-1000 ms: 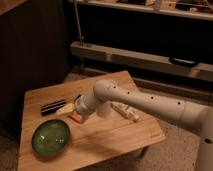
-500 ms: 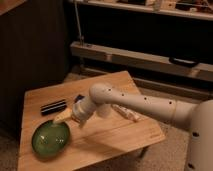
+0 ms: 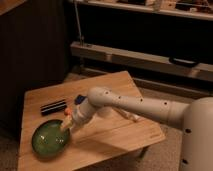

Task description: Pick up the ceramic bowl

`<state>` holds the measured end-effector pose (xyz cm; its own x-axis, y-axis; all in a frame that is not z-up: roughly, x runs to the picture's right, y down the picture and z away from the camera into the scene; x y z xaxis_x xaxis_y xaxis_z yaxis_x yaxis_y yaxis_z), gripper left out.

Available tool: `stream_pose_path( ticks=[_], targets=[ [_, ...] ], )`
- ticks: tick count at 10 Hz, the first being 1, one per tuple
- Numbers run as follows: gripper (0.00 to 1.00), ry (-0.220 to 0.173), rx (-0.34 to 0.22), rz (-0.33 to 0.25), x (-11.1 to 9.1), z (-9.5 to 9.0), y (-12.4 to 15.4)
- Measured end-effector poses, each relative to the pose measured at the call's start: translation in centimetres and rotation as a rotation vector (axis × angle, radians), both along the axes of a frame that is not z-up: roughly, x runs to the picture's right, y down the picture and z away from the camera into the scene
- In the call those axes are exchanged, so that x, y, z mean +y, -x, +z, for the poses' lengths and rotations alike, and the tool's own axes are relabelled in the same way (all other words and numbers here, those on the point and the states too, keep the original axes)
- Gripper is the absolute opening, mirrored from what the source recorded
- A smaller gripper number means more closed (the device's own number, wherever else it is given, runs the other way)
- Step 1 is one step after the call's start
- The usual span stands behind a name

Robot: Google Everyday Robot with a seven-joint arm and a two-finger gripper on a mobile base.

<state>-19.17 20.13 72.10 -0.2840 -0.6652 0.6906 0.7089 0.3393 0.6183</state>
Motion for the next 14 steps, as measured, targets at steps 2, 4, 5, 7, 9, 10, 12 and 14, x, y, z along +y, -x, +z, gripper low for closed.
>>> stream_pose_path(
  ticks=[2,4,5,7,9,10,12,14],
  targets=[
    [0.50,0.014,0.013,-0.018,0.9,0.3,-0.2],
    [0.50,0.027,0.031,-0.033,1.8,0.9,-0.6],
    [0.50,0.032,0.037,-0.042,2.1,1.2,-0.6],
    [0.50,0.036,0.048,-0.058,2.9,1.8,-0.2],
    [0.50,0.030,0.072,-0.062,3.4,2.7,0.0],
    [0.50,0.028,0.079,-0.063,3.5,3.0,0.1],
    [0.50,0.025,0.093,-0.065,3.7,3.8,0.4],
    [0.50,0.025,0.099,-0.067,3.8,4.3,0.8]
  ],
)
